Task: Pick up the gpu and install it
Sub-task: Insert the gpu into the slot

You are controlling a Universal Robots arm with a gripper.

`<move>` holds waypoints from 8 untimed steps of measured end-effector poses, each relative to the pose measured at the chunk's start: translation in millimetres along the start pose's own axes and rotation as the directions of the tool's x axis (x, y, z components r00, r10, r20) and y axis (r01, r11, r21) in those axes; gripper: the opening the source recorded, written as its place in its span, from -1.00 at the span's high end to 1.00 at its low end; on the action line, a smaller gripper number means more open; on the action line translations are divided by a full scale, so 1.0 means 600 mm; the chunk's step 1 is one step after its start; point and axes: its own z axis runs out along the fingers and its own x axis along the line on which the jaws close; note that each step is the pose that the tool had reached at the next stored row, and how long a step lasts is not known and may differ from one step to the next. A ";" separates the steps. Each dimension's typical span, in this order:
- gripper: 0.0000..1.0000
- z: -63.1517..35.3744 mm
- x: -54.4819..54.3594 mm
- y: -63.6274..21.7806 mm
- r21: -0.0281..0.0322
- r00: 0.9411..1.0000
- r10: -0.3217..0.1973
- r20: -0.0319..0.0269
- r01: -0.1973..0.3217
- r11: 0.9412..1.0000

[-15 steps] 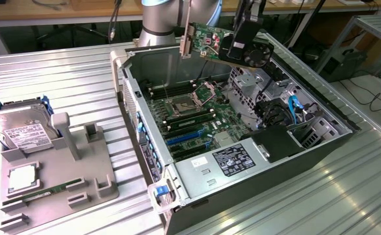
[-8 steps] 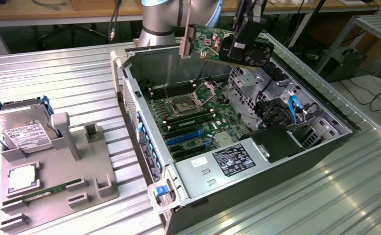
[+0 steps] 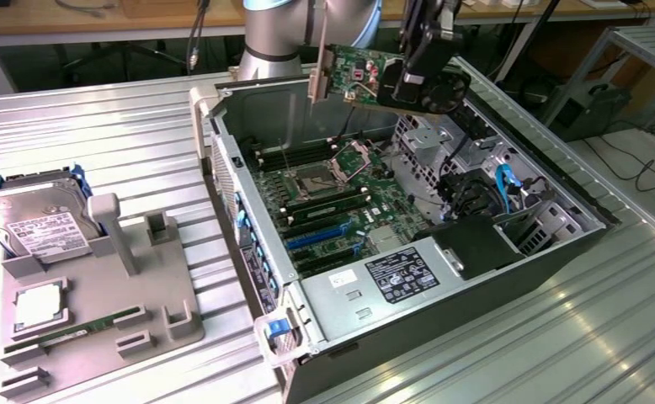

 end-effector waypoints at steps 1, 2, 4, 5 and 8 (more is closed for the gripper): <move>0.45 0.000 0.000 0.000 0.000 1.000 -0.012 0.000 0.012 1.000; 0.45 0.000 0.001 0.000 0.000 1.000 -0.026 0.000 0.026 1.000; 0.45 0.000 0.001 0.000 0.000 0.999 -0.049 0.000 0.049 0.999; 0.45 0.000 0.002 0.000 0.000 0.998 -0.056 0.000 0.056 0.998; 0.45 0.000 0.004 0.000 0.000 0.994 -0.108 0.001 0.108 0.994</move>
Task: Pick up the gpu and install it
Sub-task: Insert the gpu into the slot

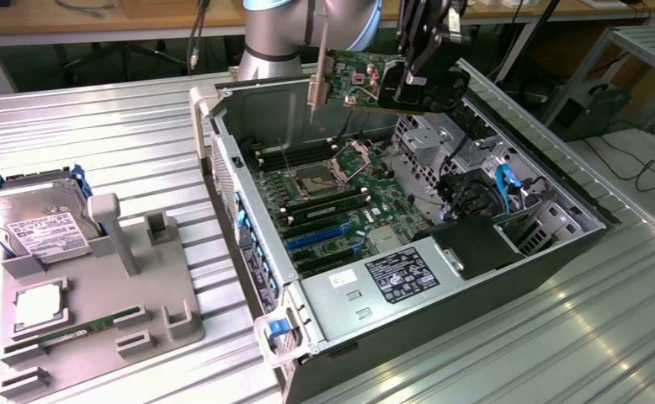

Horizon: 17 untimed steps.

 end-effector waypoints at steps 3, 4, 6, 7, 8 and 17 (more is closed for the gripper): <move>0.45 0.000 0.001 0.000 0.000 1.000 -0.029 0.000 0.029 1.000; 0.45 0.000 0.002 0.000 0.000 0.999 -0.040 0.000 0.040 0.999; 0.45 0.000 0.003 0.000 0.000 0.998 -0.067 0.001 0.067 0.998; 0.45 0.000 0.003 0.001 0.000 0.997 -0.081 0.001 0.081 0.997; 0.45 0.000 0.004 0.001 0.000 0.996 -0.094 0.001 0.094 0.996; 0.45 0.000 0.006 0.001 0.000 0.985 -0.172 0.001 0.172 0.985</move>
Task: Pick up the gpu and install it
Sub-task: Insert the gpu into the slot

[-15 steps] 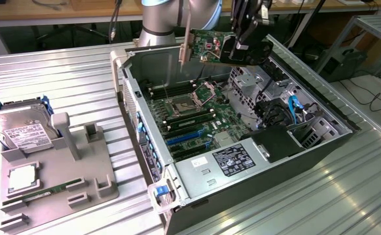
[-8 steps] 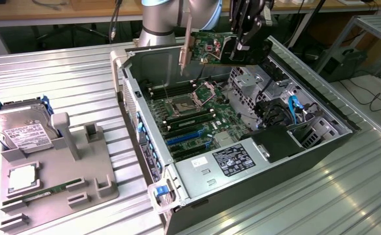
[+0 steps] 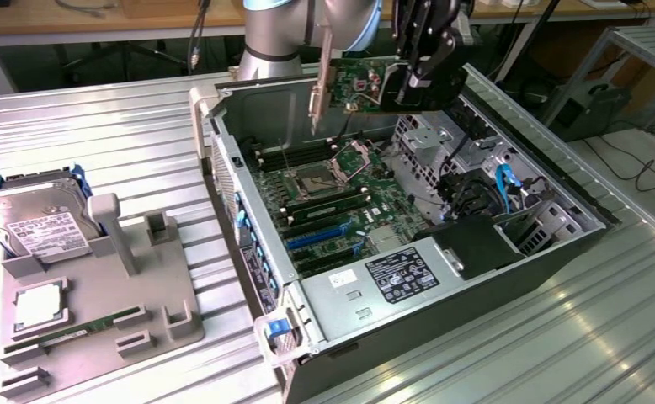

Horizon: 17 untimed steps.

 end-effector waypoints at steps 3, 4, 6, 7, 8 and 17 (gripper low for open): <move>0.45 0.000 0.000 0.000 0.000 0.999 -0.035 0.000 0.035 0.999; 0.45 0.001 0.000 0.000 0.000 0.999 -0.051 0.000 0.051 0.999; 0.45 0.001 0.000 0.000 0.000 0.996 -0.089 0.000 0.089 0.996; 0.45 0.001 0.000 0.000 0.000 0.994 -0.105 0.000 0.105 0.994; 0.45 0.002 0.000 0.000 0.000 0.991 -0.133 0.000 0.133 0.991; 0.45 0.006 0.000 0.000 0.000 0.987 -0.161 0.001 0.161 0.987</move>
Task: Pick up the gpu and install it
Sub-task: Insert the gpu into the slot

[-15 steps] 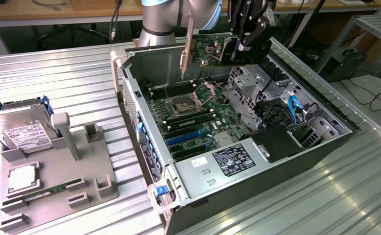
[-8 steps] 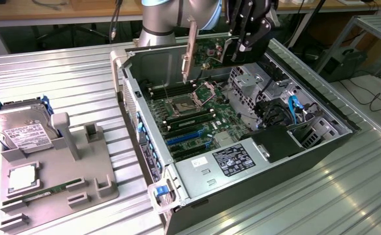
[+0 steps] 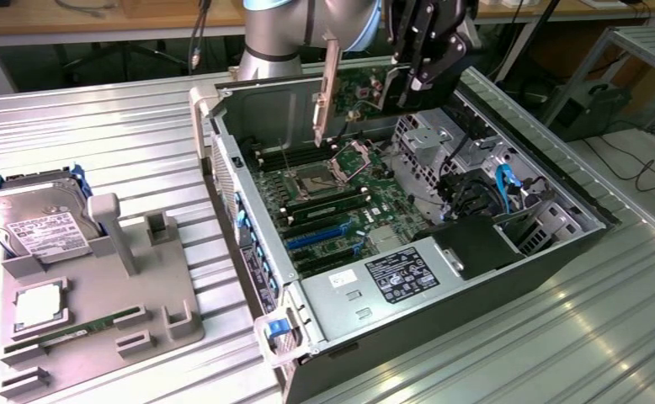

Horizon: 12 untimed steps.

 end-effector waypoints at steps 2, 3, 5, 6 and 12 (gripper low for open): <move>0.45 0.001 0.000 0.000 0.000 1.000 -0.001 0.000 0.001 1.000; 0.45 0.001 0.000 0.000 0.000 1.000 -0.001 0.000 0.001 1.000; 0.45 0.003 0.000 0.000 0.000 1.000 -0.003 0.000 0.003 1.000; 0.45 0.003 0.000 0.000 0.000 1.000 -0.003 0.000 0.003 1.000; 0.45 0.006 0.000 0.000 0.000 1.000 -0.005 0.000 0.005 1.000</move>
